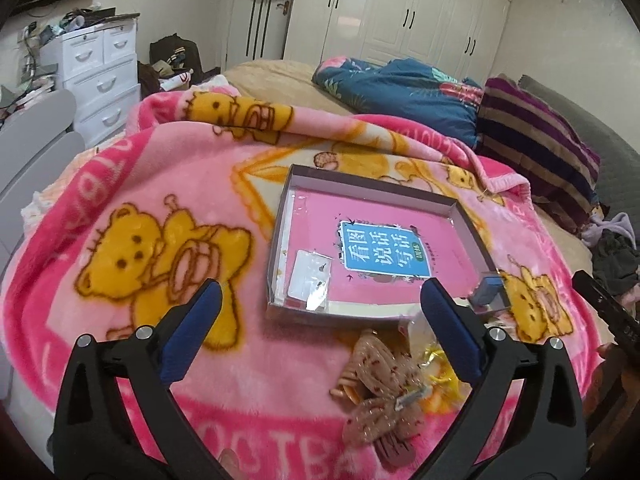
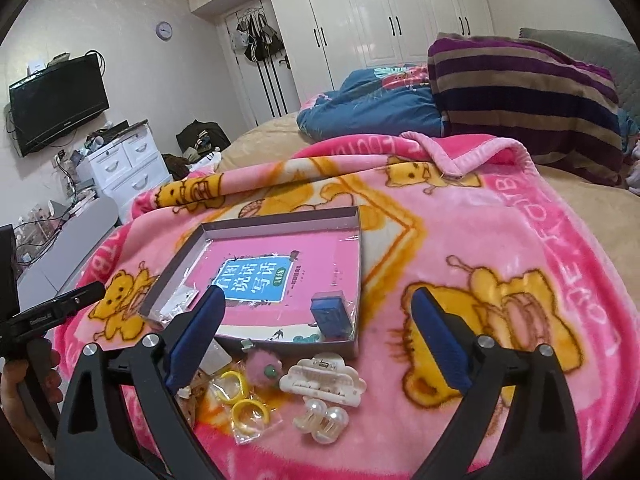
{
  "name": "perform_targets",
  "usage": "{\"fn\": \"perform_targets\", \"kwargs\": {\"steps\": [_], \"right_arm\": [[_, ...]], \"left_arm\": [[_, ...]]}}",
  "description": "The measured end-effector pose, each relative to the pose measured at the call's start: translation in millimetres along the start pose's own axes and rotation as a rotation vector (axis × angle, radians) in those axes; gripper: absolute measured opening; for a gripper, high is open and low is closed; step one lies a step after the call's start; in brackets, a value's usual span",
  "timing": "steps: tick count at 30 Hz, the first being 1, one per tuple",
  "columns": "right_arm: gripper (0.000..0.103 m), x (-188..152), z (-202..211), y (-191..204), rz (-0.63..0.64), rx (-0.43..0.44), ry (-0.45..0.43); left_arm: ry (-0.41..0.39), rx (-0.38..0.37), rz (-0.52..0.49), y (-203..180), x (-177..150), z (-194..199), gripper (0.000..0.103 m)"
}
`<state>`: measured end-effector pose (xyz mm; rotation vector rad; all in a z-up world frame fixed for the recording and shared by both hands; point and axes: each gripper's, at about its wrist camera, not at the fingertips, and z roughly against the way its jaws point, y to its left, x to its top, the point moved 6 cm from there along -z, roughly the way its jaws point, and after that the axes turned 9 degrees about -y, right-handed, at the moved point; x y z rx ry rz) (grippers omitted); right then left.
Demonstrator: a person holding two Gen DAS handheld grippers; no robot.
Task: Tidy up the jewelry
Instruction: 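Move the left tool back and grasp the pink sheer bow clip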
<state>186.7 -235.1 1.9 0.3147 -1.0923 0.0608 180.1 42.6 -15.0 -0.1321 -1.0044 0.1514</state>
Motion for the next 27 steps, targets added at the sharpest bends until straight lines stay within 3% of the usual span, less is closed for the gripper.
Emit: {"fn": "perform_targets", "kwargs": {"steps": [9,27], "right_arm": [[0.095,0,22,9,0.014,0.034,-0.006],[0.095,-27,54,11,0.067,0.072,0.039]], "left_arm": [[0.017,-0.008,-0.005,-2,-13,20,0.094],[0.084,-0.024,-0.11,-30,-48,32,0.094]]}}
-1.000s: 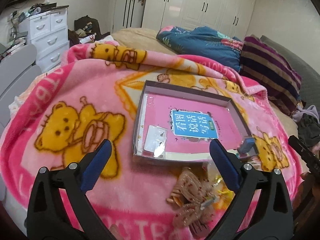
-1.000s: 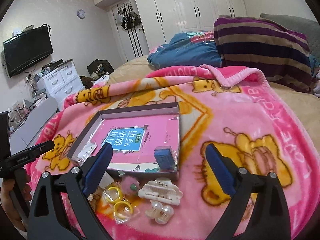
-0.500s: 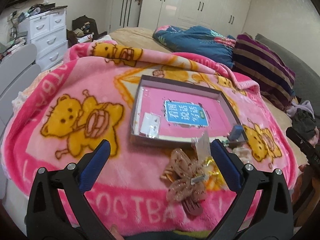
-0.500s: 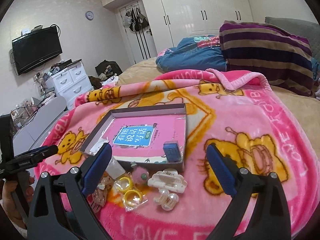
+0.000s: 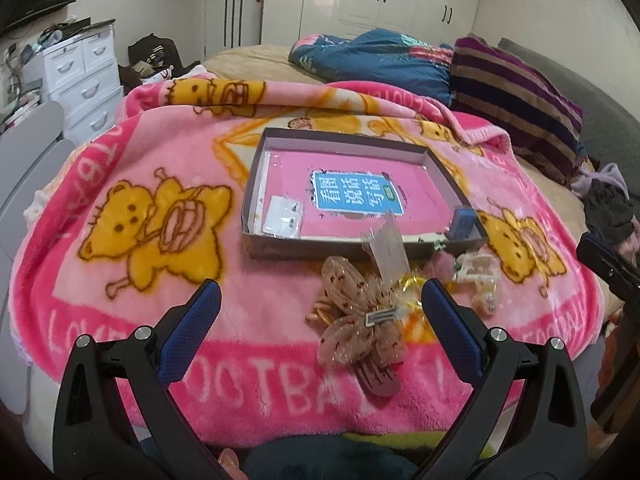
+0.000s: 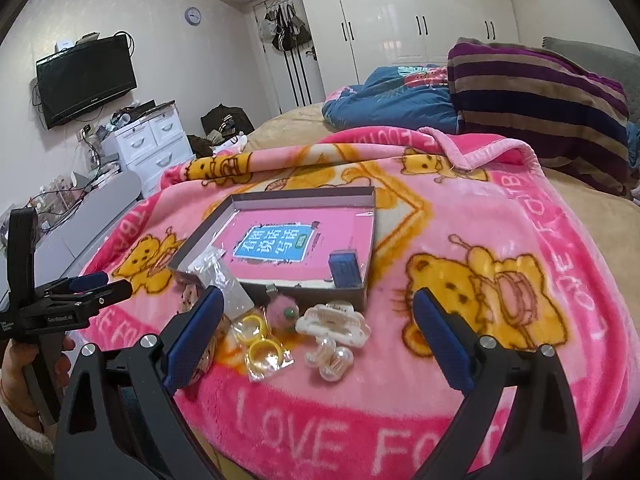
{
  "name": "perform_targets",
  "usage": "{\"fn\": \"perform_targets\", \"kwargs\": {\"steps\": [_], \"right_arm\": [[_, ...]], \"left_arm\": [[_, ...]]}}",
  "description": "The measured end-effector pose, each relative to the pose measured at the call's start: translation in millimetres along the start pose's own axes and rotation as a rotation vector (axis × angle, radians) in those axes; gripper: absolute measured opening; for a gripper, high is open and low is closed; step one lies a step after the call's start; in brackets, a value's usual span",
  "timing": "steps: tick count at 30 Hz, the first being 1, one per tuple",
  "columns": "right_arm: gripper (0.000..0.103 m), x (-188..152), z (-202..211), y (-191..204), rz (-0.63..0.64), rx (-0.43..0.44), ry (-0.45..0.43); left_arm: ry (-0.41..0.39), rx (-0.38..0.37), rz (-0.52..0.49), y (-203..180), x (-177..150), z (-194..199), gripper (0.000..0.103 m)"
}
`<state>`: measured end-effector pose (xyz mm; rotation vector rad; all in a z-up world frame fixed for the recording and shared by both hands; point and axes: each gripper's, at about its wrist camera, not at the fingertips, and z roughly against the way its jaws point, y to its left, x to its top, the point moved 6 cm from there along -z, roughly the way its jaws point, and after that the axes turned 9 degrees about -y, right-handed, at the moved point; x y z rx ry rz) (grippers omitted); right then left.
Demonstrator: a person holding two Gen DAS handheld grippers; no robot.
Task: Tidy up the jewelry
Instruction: 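Move the left tool back and grasp the pink sheer bow clip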
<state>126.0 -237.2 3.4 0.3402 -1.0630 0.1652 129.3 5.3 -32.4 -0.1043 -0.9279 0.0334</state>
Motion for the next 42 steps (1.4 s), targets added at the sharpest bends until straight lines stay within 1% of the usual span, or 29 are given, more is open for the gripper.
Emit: {"fn": "perform_targets", "kwargs": {"steps": [6,15,21,25,29,34,38,40,42], "right_arm": [[0.095,-10,4,7,0.029,0.015,0.02],[0.095,-35,-5,14,0.05,0.046,0.092],[0.095,-52,-14,25,0.097,0.067,0.141],[0.095,-66,-21,31,0.121,0.084,0.182],[0.095,-79,-28,36,0.141,0.1,0.22],[0.095,-90,-38,41,0.14,0.12,0.255],[0.095,-96,-46,47,0.152,0.125,0.272],[0.095,-100,-51,50,0.158,0.131,0.283],[0.095,-101,-57,55,0.165,0.145,0.289]], "left_arm": [[0.032,0.005,-0.026,-5,-12,-3,0.094],[0.086,-0.008,-0.04,-11,-30,-14,0.094],[0.126,-0.026,-0.043,-16,-42,-28,0.094],[0.153,-0.028,-0.038,-17,-48,-39,0.089],[0.163,-0.03,-0.048,-22,-49,-47,0.083],[0.176,-0.031,-0.058,-30,-49,-60,0.082],[0.201,-0.011,-0.077,-31,-50,-74,0.064],[0.222,-0.019,-0.063,-28,-53,-81,0.058],[0.224,-0.033,-0.041,-25,-54,-81,0.047]]}}
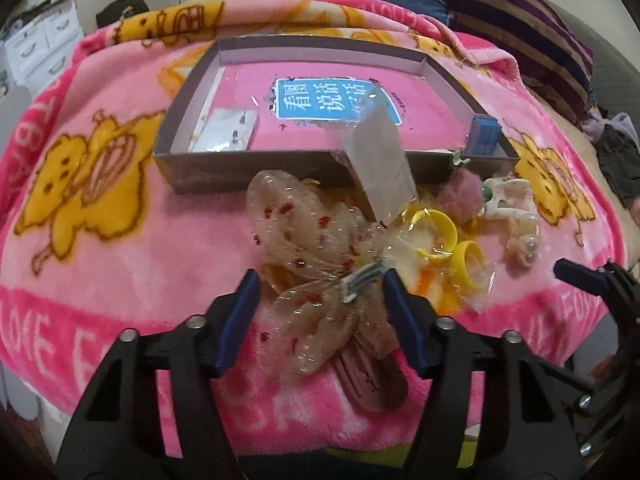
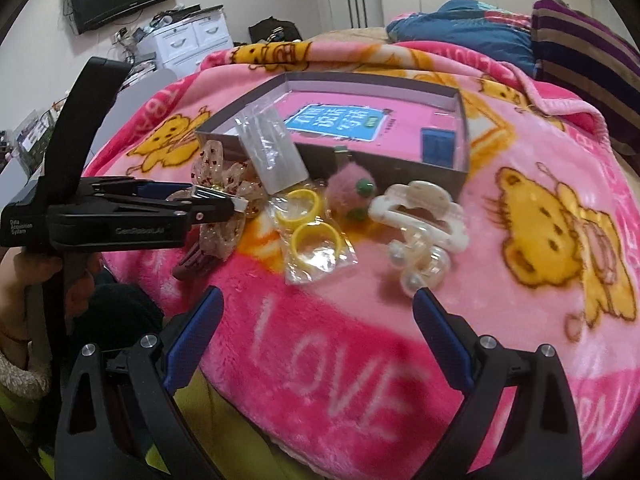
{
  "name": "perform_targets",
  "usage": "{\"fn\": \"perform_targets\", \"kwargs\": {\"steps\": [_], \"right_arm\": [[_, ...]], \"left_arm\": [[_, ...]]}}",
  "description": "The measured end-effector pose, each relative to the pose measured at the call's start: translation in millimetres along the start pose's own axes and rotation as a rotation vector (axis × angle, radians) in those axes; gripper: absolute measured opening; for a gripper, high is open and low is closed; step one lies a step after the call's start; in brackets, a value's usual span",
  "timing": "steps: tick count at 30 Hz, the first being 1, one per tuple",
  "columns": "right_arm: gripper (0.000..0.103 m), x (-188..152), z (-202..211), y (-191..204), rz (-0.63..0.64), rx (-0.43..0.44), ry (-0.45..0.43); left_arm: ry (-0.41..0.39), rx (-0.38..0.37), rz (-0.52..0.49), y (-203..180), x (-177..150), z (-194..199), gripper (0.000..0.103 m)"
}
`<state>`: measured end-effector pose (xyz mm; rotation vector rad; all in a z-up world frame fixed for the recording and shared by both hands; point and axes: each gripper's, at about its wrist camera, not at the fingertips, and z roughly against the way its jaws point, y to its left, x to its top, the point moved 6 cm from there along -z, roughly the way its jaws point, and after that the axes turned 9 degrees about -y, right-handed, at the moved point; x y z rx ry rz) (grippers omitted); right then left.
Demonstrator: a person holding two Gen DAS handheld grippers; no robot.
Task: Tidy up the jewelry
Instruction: 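Move the left tool back and grasp the pink sheer bow clip, then lift the bow clip with the left tool while the right tool grasps the yellow hair-tie bag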
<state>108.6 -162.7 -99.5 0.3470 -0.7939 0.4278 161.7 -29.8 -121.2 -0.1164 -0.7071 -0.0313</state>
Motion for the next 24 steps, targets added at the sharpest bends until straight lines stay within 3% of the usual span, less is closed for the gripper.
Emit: {"fn": "perform_targets", "kwargs": {"steps": [5,9,11,13,15,17,20,24], "right_arm": [[0.094,8,-23,12,0.051,0.018,0.015],[0.09,14,-48,16,0.069,0.015,0.039],[0.079,17,-60,18,0.071,0.015,0.055],[0.077,20,-67,22,0.087,0.012,0.058],[0.064,22,-73,25,0.118,-0.008,0.057],[0.044,22,-80,24,0.118,-0.016,0.07],[0.02,22,-77,20,0.077,0.022,0.064],[0.016,22,-61,12,0.018,0.069,0.05]], "left_arm": [[-0.04,-0.005,0.021,10,5,11,0.02],[-0.052,-0.022,0.064,24,8,17,0.014],[-0.061,-0.021,0.071,29,10,21,0.012],[-0.072,-0.022,0.08,34,12,25,0.01],[-0.081,-0.026,0.089,38,13,29,0.01],[-0.088,-0.026,0.093,40,14,32,0.01],[-0.105,-0.031,0.1,44,17,39,0.009],[-0.133,-0.036,0.114,51,23,48,0.009]]}}
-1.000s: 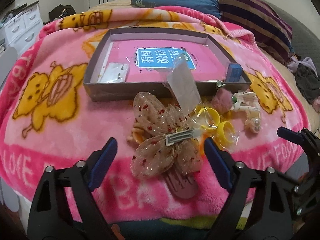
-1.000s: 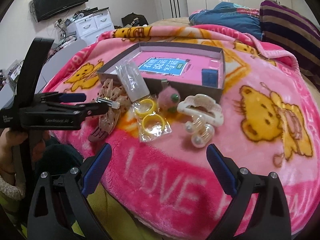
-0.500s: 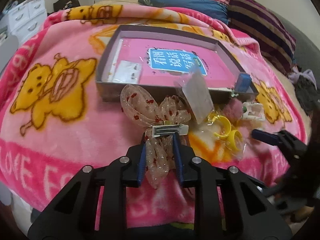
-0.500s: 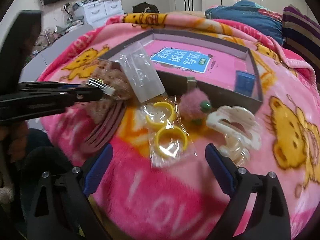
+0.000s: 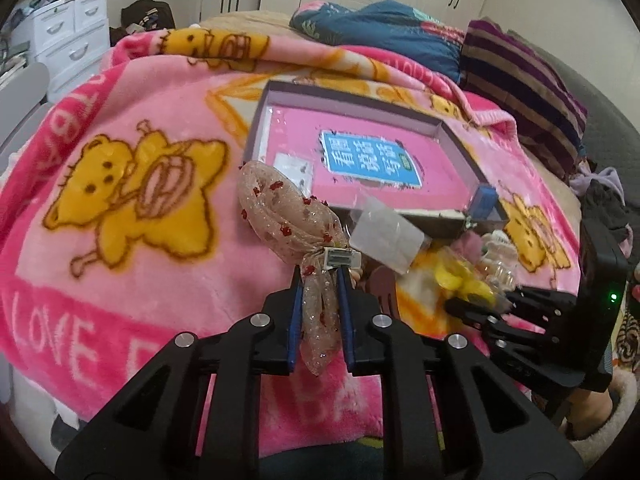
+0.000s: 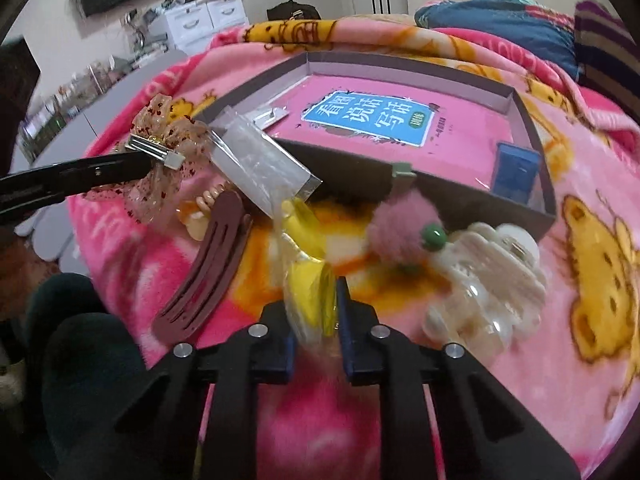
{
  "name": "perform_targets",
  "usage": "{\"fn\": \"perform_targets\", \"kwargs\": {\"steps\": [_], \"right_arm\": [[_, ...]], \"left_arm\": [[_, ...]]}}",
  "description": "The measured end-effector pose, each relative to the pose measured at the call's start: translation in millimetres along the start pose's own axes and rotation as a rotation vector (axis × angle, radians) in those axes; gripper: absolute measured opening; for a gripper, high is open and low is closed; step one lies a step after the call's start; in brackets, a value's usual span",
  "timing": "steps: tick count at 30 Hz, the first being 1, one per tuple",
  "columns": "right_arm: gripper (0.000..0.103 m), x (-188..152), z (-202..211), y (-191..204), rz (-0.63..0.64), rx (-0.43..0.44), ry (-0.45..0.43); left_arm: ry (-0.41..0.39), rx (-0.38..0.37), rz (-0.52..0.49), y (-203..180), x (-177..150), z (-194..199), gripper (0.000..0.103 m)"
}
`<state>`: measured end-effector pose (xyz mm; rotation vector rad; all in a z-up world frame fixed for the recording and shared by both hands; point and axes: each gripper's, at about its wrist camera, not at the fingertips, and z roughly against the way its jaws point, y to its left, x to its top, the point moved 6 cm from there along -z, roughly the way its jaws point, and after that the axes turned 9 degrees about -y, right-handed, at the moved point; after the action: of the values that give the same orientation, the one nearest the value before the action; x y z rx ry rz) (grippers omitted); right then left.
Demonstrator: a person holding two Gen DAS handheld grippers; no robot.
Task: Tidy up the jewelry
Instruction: 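Lift the bow clip with the left tool while the right tool grasps the yellow hair-tie bag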
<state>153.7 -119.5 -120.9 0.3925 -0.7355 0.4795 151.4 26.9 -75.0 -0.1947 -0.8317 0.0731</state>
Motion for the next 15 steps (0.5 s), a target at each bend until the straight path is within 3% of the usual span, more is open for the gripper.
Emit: {"fn": "perform_targets", "kwargs": {"steps": [7,15], "right_arm": [[0.016,4,46,-12,-0.052,0.031,-0.084],[0.016,13,84,-45,-0.136,-0.027,-0.161]], "left_arm": [[-0.039,-0.004,0.024,11,12,13,0.009],[-0.073,-0.009,0.044,19,27,23,0.009]]}}
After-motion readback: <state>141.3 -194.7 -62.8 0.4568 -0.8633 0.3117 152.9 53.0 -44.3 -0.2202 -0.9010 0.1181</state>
